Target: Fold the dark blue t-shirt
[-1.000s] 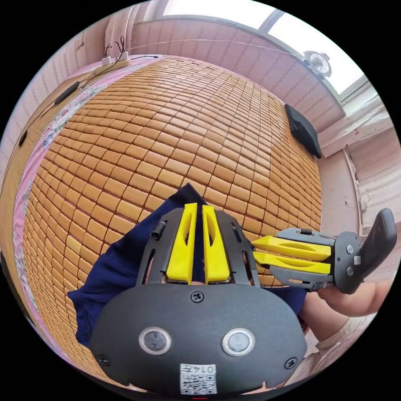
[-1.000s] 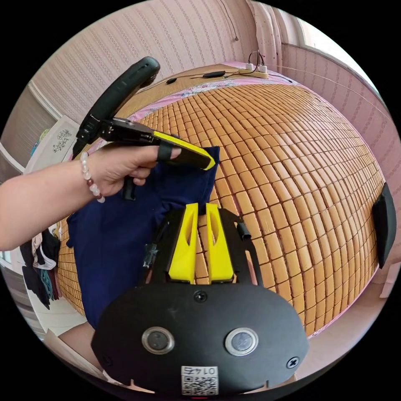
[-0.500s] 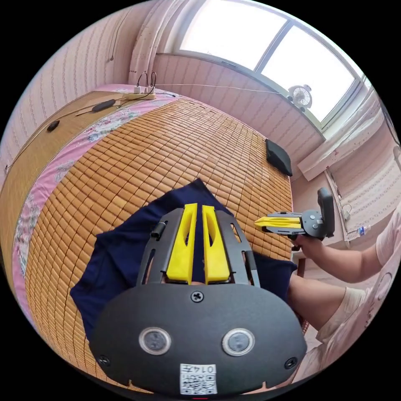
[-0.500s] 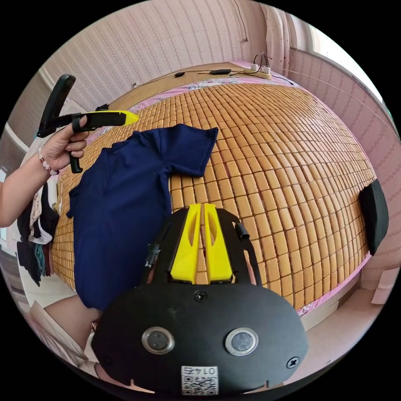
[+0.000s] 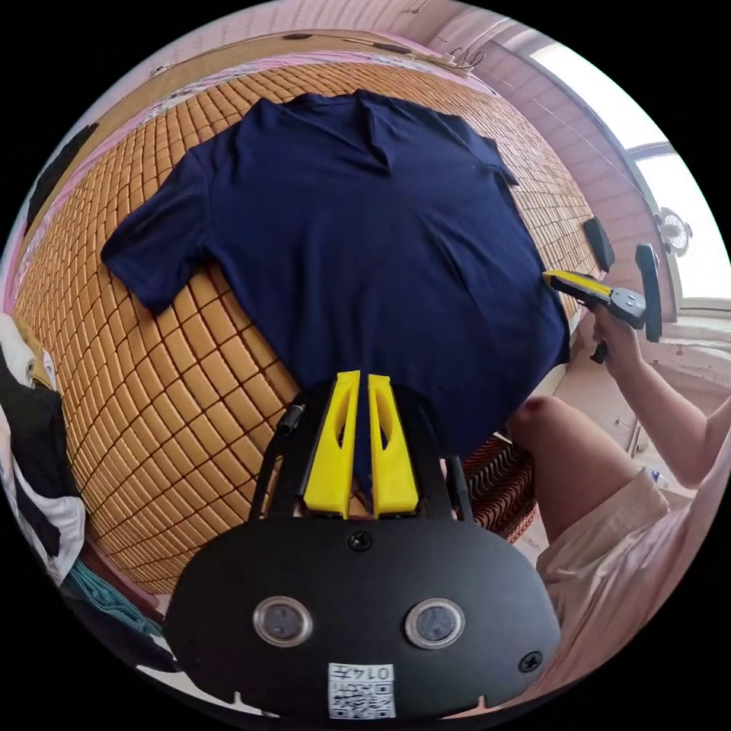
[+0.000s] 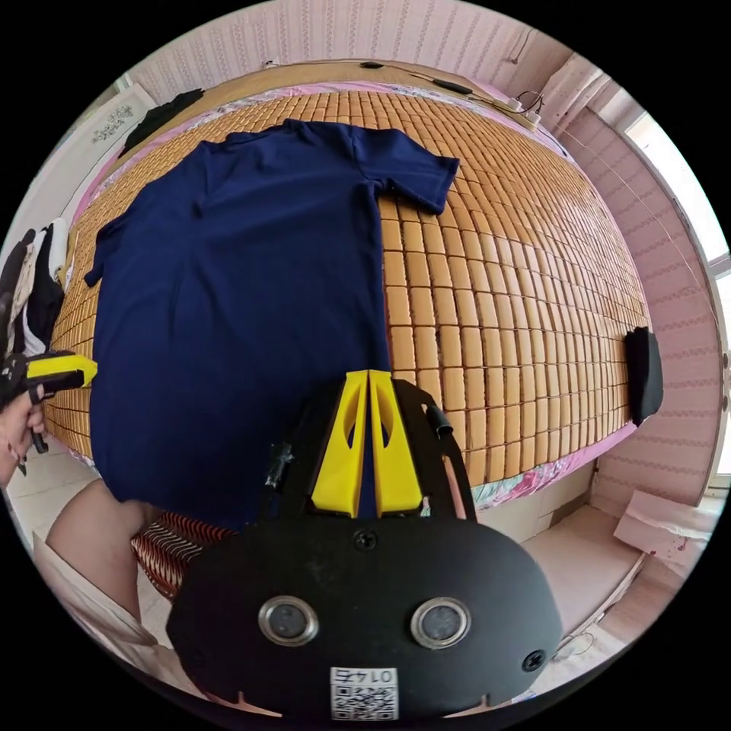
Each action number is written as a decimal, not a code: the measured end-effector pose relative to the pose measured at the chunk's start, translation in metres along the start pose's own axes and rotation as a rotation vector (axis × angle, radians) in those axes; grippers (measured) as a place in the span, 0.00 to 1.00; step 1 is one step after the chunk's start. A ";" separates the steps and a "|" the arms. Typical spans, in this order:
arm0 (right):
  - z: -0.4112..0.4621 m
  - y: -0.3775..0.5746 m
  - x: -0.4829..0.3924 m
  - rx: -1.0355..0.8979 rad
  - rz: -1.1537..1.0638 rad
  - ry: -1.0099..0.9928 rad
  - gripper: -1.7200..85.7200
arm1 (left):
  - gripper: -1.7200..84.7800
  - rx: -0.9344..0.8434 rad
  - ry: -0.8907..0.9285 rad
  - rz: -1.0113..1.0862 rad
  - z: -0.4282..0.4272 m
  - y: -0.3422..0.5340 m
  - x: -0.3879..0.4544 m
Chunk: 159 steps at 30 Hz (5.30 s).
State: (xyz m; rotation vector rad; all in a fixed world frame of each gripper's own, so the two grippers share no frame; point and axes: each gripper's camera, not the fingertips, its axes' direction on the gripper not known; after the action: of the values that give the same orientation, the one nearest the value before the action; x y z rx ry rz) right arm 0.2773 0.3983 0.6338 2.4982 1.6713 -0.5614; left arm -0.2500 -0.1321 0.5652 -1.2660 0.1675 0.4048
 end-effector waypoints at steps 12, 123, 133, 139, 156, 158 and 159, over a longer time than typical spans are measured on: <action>-0.018 -0.009 -0.020 0.034 0.135 -0.088 0.02 | 0.01 0.140 -0.022 -0.019 0.004 0.045 -0.014; -0.059 -0.429 -0.295 0.163 -0.687 -0.296 0.06 | 0.06 0.372 -0.002 -0.025 -0.010 0.040 -0.118; -0.056 -0.441 -0.291 0.211 -0.640 -0.382 0.03 | 0.04 0.459 0.035 -0.146 -0.042 0.037 -0.143; -0.061 -0.421 -0.249 0.252 -0.553 -0.357 0.02 | 0.08 0.453 0.047 -0.128 -0.056 0.026 -0.138; 0.003 -0.292 -0.169 0.179 -0.513 -0.332 0.01 | 0.06 0.265 0.100 0.036 -0.057 -0.075 -0.074; -0.002 -0.277 -0.151 0.244 -0.416 -0.323 0.01 | 0.07 0.259 0.096 0.066 -0.070 -0.082 -0.070; -0.004 -0.272 -0.144 0.265 -0.389 -0.329 0.01 | 0.07 0.259 0.105 0.074 -0.074 -0.083 -0.070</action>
State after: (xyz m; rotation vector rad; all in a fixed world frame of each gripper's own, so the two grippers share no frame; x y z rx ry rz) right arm -0.0170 0.3819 0.7228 2.0716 2.0576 -1.2289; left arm -0.2746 -0.2365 0.6409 -1.0277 0.3461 0.3677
